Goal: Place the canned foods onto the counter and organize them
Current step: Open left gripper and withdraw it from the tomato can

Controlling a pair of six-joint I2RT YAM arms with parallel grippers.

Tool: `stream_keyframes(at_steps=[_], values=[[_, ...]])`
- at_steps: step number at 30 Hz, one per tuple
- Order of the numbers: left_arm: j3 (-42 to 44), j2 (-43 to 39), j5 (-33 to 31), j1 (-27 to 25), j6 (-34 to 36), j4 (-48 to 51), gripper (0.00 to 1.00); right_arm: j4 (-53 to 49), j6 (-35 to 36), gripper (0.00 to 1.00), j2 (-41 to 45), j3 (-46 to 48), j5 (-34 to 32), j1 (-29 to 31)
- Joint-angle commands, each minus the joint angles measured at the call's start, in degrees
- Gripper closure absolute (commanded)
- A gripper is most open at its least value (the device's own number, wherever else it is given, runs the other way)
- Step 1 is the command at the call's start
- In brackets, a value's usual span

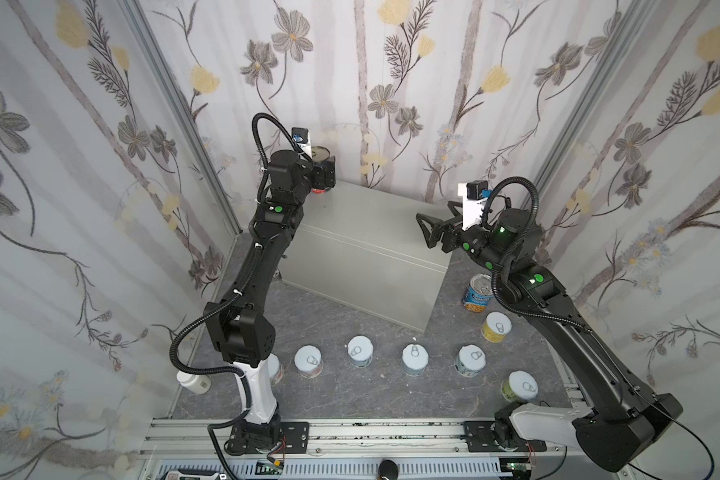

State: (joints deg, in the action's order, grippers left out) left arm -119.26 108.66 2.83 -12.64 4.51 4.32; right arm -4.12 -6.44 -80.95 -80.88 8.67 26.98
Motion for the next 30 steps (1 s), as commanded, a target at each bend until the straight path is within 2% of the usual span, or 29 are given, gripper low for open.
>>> stream_keyframes(at_steps=[1,9,15,30], values=[[0.9,-2.0,-0.4,0.0,0.2,-1.5,0.00,2.7,-0.3,0.00,1.1,0.5,0.0,0.1],[3.7,-8.0,-0.4,0.0,-1.2,-1.3,0.00,1.1,-1.8,0.00,4.8,1.8,-1.3,0.1],[9.5,-14.9,-0.5,0.0,-2.5,-0.8,0.00,-1.7,-3.8,0.00,8.2,2.8,-3.0,0.0],[36.4,-41.4,-0.4,-2.3,-5.1,2.5,0.00,-8.9,-5.7,0.00,22.8,11.8,-4.8,1.1]])
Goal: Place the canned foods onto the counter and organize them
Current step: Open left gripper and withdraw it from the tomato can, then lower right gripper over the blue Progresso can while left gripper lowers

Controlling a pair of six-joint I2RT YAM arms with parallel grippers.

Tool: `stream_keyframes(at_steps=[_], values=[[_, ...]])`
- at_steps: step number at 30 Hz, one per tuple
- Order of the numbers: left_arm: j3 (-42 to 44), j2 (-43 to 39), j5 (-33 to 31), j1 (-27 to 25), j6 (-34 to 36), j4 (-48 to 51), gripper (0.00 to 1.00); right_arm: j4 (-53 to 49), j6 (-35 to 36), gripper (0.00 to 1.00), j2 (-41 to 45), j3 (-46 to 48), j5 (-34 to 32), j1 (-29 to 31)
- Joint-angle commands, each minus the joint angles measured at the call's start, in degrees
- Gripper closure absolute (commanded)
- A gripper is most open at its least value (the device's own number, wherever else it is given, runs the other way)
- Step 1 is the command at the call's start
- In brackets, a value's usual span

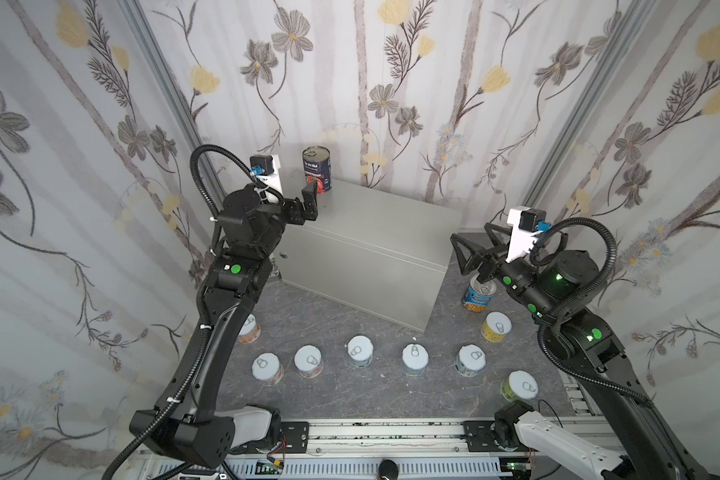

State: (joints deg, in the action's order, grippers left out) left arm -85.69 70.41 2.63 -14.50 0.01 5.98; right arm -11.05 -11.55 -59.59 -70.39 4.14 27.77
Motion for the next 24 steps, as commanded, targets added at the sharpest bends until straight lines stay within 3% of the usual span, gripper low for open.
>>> stream_keyframes(at_steps=[1,8,12,17,24], values=[[4.6,-4.8,0.0,-0.7,-0.8,1.7,0.00,-2.7,-0.8,0.00,2.5,2.3,-0.2,0.5],[15.6,-14.4,-1.5,-6.1,-1.7,7.0,0.00,-5.9,-2.2,0.00,10.6,10.8,-1.9,2.1],[20.3,-18.3,0.8,-8.3,-3.4,9.9,0.00,-7.9,-3.0,0.00,14.3,14.8,-2.0,2.7],[27.6,-23.0,-2.6,-10.5,-7.1,11.8,0.00,-9.3,-4.7,0.00,18.0,19.9,-2.2,3.7],[36.8,-25.3,-3.7,-14.0,-10.3,11.7,0.00,-9.7,-10.0,0.00,23.5,29.2,-8.1,3.7]])
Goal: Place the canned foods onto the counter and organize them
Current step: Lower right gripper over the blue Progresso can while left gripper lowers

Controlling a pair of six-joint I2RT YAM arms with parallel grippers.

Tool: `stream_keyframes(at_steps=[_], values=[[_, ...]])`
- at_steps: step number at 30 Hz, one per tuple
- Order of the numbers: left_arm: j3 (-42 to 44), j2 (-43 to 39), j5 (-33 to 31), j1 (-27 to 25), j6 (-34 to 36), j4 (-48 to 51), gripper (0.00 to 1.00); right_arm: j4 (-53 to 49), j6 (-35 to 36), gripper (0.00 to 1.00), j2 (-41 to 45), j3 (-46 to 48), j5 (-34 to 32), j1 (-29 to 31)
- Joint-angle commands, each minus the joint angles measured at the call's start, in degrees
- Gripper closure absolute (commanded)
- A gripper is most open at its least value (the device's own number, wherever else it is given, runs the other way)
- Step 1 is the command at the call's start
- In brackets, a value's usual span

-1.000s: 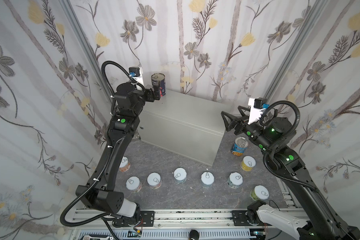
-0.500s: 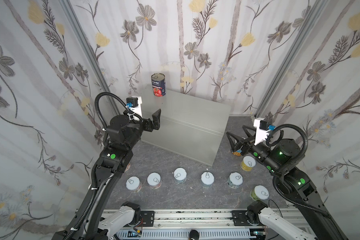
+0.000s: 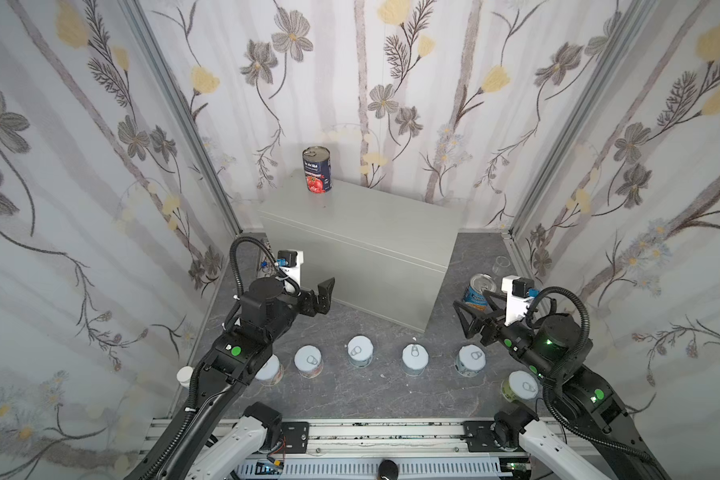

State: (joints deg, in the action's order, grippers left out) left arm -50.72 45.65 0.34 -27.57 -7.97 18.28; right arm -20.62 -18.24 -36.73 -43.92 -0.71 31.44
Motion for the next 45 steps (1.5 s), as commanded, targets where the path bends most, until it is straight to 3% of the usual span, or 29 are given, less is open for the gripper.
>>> stream_keyframes(at_steps=[1,8,14,18,25,34,45], values=[[2.8,-0.7,-1.5,-1.6,-2.6,-0.7,0.00,-0.8,-4.1,0.00,0.5,3.7,-4.0,0.0],[8.5,-2.3,-2.7,-5.2,-5.1,-1.7,0.00,-2.2,-7.1,0.00,0.7,8.5,-10.8,-4.1],[12.3,-3.9,-1.8,-6.7,-6.5,-3.7,0.00,-0.7,-6.6,0.00,-2.2,9.2,-6.9,-16.6],[14.9,-4.1,-3.4,-7.0,-8.5,-5.1,0.00,2.3,-7.6,0.00,-6.4,9.6,-6.7,-20.6],[18.8,-2.3,-6.9,-9.6,-18.3,-8.5,0.00,8.8,-8.8,0.00,-19.1,8.0,-5.8,-23.5],[23.9,-3.6,-16.7,-14.4,-19.3,-13.2,0.00,12.2,-7.7,0.00,-36.6,1.2,-7.4,-25.6],[32.6,-2.3,-22.0,-15.2,-18.9,-23.5,0.00,12.8,-5.5,0.00,-49.8,-6.0,-11.4,-26.0]])
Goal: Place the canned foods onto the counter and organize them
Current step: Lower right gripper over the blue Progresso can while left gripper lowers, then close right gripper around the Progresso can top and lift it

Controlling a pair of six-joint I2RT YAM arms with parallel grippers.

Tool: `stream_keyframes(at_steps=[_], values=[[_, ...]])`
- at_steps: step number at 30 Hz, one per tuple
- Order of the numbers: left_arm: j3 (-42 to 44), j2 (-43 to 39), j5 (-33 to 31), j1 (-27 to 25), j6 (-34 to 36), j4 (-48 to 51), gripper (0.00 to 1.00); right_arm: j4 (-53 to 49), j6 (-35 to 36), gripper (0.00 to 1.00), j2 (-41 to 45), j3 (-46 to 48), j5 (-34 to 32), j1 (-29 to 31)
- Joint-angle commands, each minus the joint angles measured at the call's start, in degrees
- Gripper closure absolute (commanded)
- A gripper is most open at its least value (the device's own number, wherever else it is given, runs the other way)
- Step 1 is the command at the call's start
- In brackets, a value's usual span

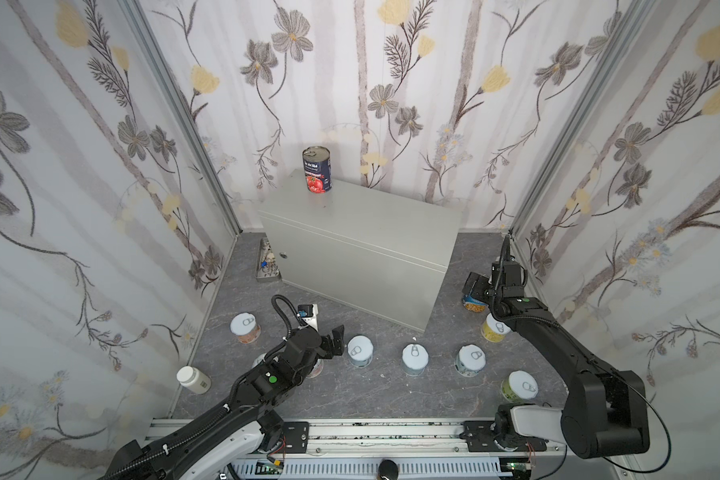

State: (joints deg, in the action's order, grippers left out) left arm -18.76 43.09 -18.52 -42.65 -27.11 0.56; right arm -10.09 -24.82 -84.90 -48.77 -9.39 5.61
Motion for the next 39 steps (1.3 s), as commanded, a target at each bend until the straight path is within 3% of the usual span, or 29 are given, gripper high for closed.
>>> stream_keyframes(at_steps=[1,15,27,39], values=[[0.9,0.3,-3.2,-0.1,0.4,-6.4,0.00,2.3,1.3,0.00,-2.3,-1.5,-3.2,-0.3],[1.7,3.5,-2.3,-0.1,2.7,-13.4,0.00,3.3,2.0,0.00,-12.9,-5.1,-4.1,-0.8],[2.0,5.0,-2.4,-0.1,3.0,-15.0,0.00,3.8,2.9,0.01,-17.1,-6.4,-5.3,-0.9],[1.3,5.3,-2.8,-0.1,4.2,-15.4,0.00,3.4,3.5,0.23,-18.4,-7.6,-3.8,-1.1]])
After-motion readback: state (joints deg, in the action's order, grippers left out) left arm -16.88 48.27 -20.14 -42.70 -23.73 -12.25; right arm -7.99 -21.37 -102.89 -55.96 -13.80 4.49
